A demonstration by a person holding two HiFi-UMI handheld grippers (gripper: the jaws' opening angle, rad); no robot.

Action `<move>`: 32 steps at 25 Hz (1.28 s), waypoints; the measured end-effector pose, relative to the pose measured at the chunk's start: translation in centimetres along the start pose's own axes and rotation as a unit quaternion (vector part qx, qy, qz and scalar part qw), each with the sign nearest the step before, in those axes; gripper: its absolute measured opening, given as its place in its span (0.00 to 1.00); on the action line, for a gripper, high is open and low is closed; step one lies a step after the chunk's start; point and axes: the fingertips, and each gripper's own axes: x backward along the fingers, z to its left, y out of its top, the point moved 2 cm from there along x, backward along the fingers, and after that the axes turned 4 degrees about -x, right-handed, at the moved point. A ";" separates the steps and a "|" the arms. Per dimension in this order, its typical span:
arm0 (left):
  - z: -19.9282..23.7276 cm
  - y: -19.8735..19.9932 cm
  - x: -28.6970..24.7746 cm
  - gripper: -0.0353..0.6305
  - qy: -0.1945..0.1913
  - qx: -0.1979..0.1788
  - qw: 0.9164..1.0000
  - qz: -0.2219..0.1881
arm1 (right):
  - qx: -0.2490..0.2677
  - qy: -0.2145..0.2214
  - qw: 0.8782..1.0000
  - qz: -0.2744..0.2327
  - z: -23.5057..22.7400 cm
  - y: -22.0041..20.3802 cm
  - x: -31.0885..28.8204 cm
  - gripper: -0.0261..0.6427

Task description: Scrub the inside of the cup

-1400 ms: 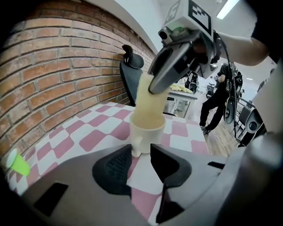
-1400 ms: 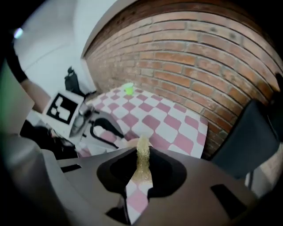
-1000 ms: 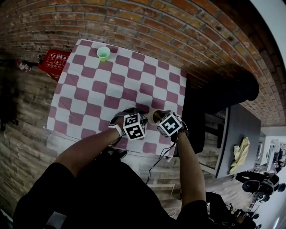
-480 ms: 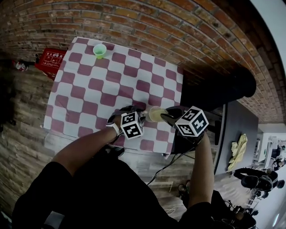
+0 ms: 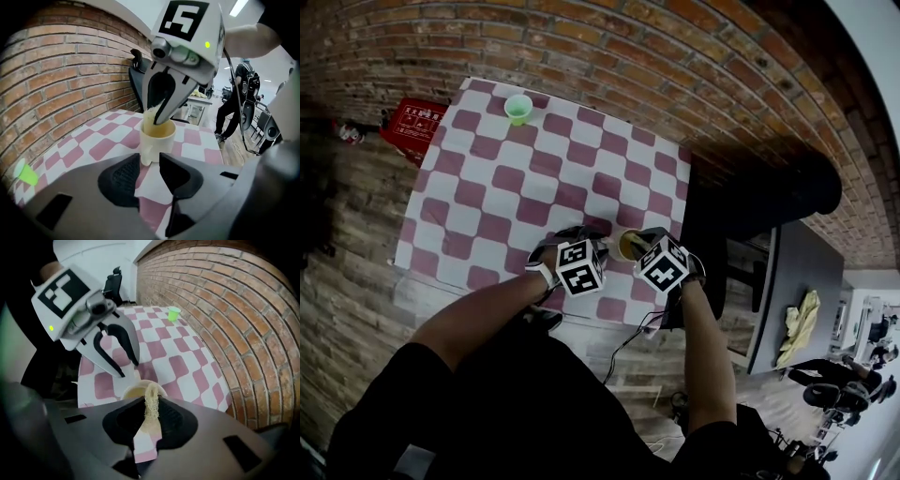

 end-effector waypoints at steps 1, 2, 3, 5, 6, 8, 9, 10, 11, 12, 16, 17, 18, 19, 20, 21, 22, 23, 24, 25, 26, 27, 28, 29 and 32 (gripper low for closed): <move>0.0 -0.1 0.0 0.26 0.001 0.000 1.000 0.001 | 0.011 -0.007 1.000 0.011 0.0 -0.2 -0.8 0.15; 0.0 -0.2 0.1 0.26 0.001 0.001 1.000 0.002 | 0.017 -0.008 1.000 0.020 0.1 -0.3 -1.4 0.15; 0.0 -0.2 0.1 0.26 0.001 0.001 1.000 0.003 | 0.017 -0.006 0.999 0.027 0.3 -0.3 -1.8 0.15; -0.1 -0.2 0.0 0.26 0.000 0.000 1.000 0.003 | -0.003 0.010 0.999 0.034 0.7 -0.3 -2.2 0.15; -0.2 -0.2 0.0 0.26 -0.001 0.000 1.000 0.003 | -0.023 0.023 0.999 0.032 0.9 -0.3 -2.1 0.15; -0.4 -0.2 -0.1 0.26 -0.003 -0.002 1.000 0.003 | -0.078 0.054 0.995 0.017 1.2 0.0 -1.5 0.15; -0.4 -0.2 -0.1 0.26 -0.003 -0.003 1.000 0.003 | -0.107 0.069 0.992 0.006 1.2 0.1 -0.9 0.15; -0.3 -0.2 -0.1 0.26 -0.002 -0.003 1.000 0.004 | -0.135 0.080 0.988 -0.006 1.1 0.3 -0.1 0.15; -0.3 -0.3 0.0 0.26 -0.001 -0.003 1.000 0.005 | -0.159 0.088 0.983 -0.019 1.0 0.5 0.7 0.15; -0.3 -0.3 0.1 0.26 -0.002 -0.003 1.000 0.005 | -0.180 0.093 0.979 -0.033 0.9 0.7 1.7 0.15; -0.2 -0.6 0.4 0.26 -0.002 -0.001 1.000 0.005 | -0.244 0.096 0.957 -0.122 -0.2 1.6 6.6 0.15; -0.1 -0.6 0.5 0.26 -0.002 0.001 1.000 0.005 | -0.247 0.080 0.955 -0.145 -0.6 1.8 7.9 0.15; -0.1 -0.6 0.5 0.26 -0.001 0.003 1.000 0.006 | -0.241 0.053 0.955 -0.163 -1.2 1.8 9.1 0.15; 0.0 -0.7 0.6 0.26 -0.001 0.005 1.000 0.006 | -0.227 0.018 0.958 -0.174 -1.8 1.7 10.1 0.15; 0.0 -0.7 0.7 0.26 -0.001 0.008 1.000 0.006 | -0.204 -0.020 0.962 -0.178 -2.2 1.6 10.6 0.15; 0.0 -0.7 0.7 0.26 -0.001 0.012 1.000 0.006 | -0.175 -0.050 0.968 -0.174 -2.2 1.5 10.6 0.15; 0.0 -0.7 0.6 0.26 -0.002 0.014 1.000 0.007 | -0.144 -0.068 0.974 -0.163 -1.8 1.4 10.2 0.15; 0.0 -0.7 0.6 0.26 -0.002 0.015 1.000 0.007 | -0.114 -0.074 0.980 -0.147 -1.0 1.3 9.3 0.15; -0.1 -0.6 0.6 0.26 -0.003 0.015 1.000 0.007 | -0.090 -0.073 0.985 -0.127 -0.2 1.0 8.1 0.15; -0.2 -0.5 0.6 0.26 -0.003 0.013 1.000 0.008 | -0.069 -0.070 0.989 -0.107 0.6 0.7 6.8 0.15; -0.3 -0.5 0.6 0.26 -0.004 0.012 1.000 0.008 | -0.053 -0.068 0.992 -0.088 1.1 0.5 5.4 0.15; -0.3 -0.5 0.6 0.26 -0.004 0.011 1.000 0.008 | -0.042 -0.068 0.994 -0.071 1.5 0.3 4.1 0.15; -0.4 -0.4 0.6 0.26 -0.005 0.011 1.000 0.008 | -0.034 -0.067 0.996 -0.057 1.8 0.0 2.8 0.15; -0.4 -0.4 0.5 0.26 -0.005 0.011 1.000 0.007 | -0.028 -0.065 0.996 -0.045 1.9 -0.1 1.6 0.15; -0.4 -0.4 0.5 0.26 -0.006 0.012 1.000 0.006 | -0.017 -0.054 0.998 -0.015 1.8 -0.3 -1.1 0.15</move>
